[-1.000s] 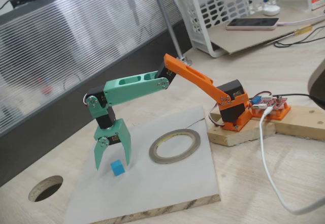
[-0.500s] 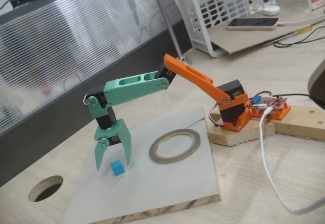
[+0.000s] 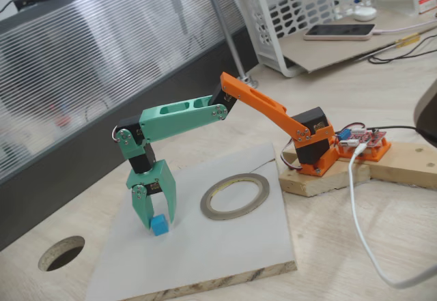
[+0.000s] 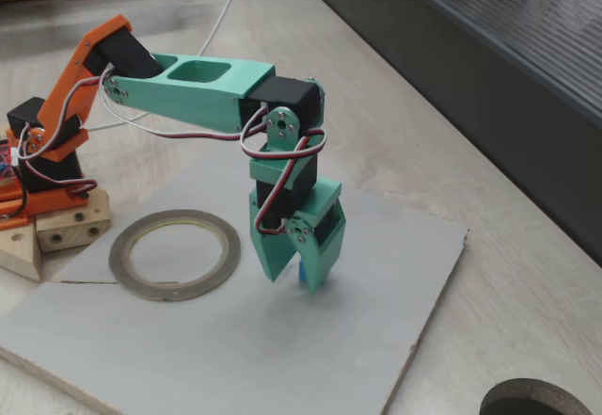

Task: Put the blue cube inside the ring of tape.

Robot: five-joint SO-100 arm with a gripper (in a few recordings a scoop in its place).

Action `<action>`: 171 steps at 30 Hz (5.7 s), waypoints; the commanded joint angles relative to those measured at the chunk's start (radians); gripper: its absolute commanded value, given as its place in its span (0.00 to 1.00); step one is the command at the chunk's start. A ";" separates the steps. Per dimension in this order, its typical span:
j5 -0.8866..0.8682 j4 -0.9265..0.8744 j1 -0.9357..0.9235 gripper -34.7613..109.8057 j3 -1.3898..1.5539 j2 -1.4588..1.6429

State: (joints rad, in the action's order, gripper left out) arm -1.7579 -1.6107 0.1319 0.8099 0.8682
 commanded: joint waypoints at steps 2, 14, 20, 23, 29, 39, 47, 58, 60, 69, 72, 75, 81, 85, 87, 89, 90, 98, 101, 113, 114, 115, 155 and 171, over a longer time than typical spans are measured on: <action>-0.006 -0.009 0.012 0.45 -0.025 0.021; -0.006 -0.009 0.012 0.45 -0.025 0.028; -0.006 -0.009 0.012 0.39 -0.026 0.029; -0.006 -0.009 0.012 0.36 -0.026 0.029; -0.006 -0.008 0.012 0.35 -0.026 0.029; -0.006 -0.008 0.012 0.35 -0.026 0.029; -0.006 -0.008 0.011 0.35 -0.026 0.031; -0.005 -0.011 0.002 0.35 -0.026 0.049; -0.005 -0.011 0.002 0.35 -0.026 0.094; -0.003 -0.020 0.002 0.35 -0.026 0.199; -0.003 -0.021 0.002 0.35 -0.026 0.221; -0.005 -0.021 0.000 0.35 -0.025 0.238; -0.006 -0.021 -0.002 0.35 -0.014 0.238; -0.006 -0.021 -0.006 0.35 -0.014 0.239; -0.006 -0.021 -0.040 0.35 -0.014 0.239; -0.006 -0.021 -0.087 0.35 -0.014 0.239; -0.003 -0.021 -0.110 0.35 -0.014 0.239; -0.002 -0.021 -0.285 0.35 -0.014 0.239; -0.005 -0.012 -0.318 0.35 -0.014 0.239; -0.005 -0.020 -0.318 0.35 -0.011 0.235; -0.005 -0.021 -0.318 0.35 -0.011 0.236; -0.005 -0.021 -0.318 0.35 -0.011 0.236; -0.006 -0.400 -0.370 0.35 0.483 0.721; -0.006 0.132 -0.356 0.35 1.160 0.887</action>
State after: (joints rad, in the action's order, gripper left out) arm -1.7579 -1.5570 -0.2132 1.8653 1.6904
